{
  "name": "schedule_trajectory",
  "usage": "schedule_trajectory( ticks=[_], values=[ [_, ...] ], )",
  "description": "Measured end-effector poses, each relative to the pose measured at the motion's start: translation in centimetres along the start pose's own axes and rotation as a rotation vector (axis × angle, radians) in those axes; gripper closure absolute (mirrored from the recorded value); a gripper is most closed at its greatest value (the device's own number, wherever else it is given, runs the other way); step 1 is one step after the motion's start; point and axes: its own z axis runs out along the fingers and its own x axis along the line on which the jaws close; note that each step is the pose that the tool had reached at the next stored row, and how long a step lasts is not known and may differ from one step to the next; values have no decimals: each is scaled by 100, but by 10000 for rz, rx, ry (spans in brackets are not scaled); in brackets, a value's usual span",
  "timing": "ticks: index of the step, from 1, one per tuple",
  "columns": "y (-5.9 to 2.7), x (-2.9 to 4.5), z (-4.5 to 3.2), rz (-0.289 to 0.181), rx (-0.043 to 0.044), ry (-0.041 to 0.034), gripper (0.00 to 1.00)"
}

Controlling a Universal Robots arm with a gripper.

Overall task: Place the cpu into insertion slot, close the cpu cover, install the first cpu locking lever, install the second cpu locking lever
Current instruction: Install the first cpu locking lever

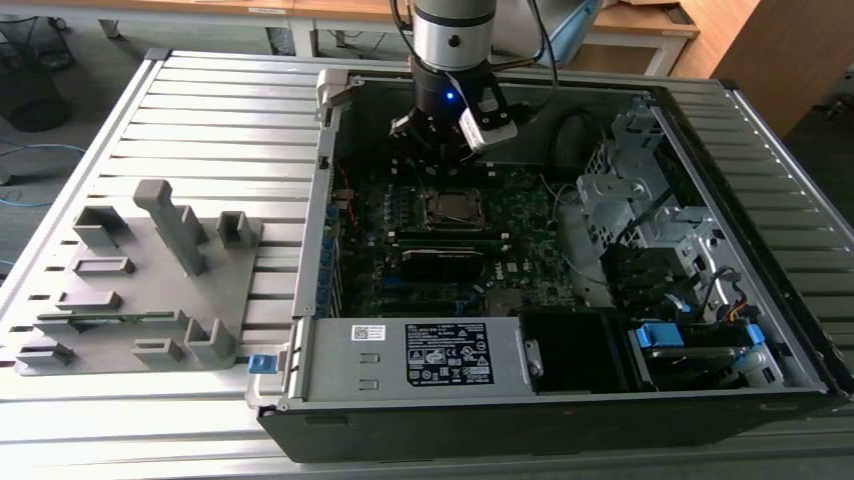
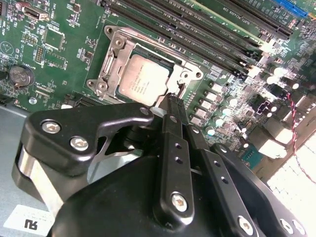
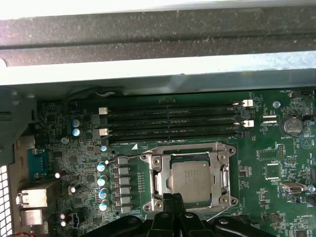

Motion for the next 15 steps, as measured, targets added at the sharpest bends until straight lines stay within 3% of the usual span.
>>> schedule_trajectory(
  ticks=[9, 15],
  values=[
    [-2, -5, -98, 0, 1, 0, 89],
    [-2, -4, -100, -1, 0, 0, 89]
  ],
)
